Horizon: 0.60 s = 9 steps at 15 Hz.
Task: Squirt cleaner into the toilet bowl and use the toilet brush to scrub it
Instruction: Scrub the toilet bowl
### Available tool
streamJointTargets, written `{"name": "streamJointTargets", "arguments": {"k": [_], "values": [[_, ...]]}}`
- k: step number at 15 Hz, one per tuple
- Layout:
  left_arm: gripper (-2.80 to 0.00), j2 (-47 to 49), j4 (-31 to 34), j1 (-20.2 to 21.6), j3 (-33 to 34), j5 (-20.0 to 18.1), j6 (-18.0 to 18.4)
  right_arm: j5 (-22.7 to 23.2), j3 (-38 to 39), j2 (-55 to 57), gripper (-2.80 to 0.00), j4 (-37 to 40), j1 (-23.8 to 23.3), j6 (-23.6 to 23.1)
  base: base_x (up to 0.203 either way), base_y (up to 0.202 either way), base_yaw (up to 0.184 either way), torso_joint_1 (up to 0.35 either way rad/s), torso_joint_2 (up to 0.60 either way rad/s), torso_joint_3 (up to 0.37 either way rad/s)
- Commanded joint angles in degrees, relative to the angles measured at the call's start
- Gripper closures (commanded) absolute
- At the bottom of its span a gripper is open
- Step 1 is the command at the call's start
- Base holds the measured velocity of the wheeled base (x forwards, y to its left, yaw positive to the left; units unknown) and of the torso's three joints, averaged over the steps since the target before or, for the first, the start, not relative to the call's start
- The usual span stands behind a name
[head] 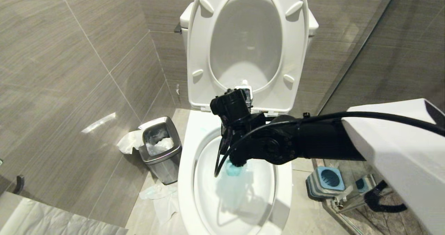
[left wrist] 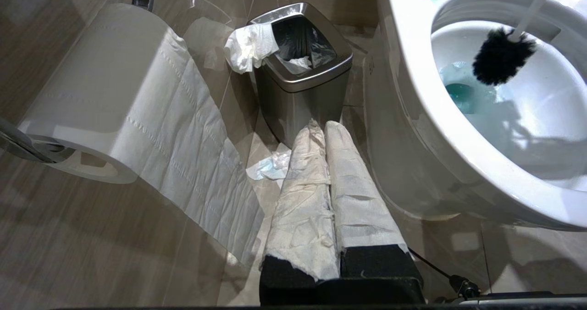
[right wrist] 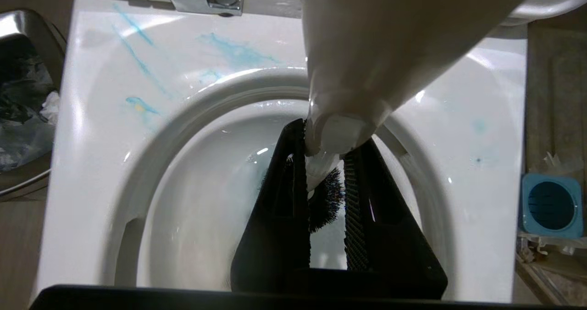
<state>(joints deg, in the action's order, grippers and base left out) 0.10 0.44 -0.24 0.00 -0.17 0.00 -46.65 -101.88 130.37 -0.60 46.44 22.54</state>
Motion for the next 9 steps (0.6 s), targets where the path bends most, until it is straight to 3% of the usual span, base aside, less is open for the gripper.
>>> {"name": "streamJointTargets", "arguments": {"k": [1,9], "values": [[0.0,0.08,0.0,-0.02,0.09,-0.01,0.0,-0.04,-3.02,5.67,0.0,-0.02,-0.56,0.13,0.0,0.0,0.0,0.0,0.0,0.0],[0.0,0.08,0.0,-0.02,0.09,-0.01,0.0,-0.08,-5.63,6.4,0.0,-0.18,-1.44,0.58,0.0,0.0,0.0,0.0,0.0,0.0]]}}
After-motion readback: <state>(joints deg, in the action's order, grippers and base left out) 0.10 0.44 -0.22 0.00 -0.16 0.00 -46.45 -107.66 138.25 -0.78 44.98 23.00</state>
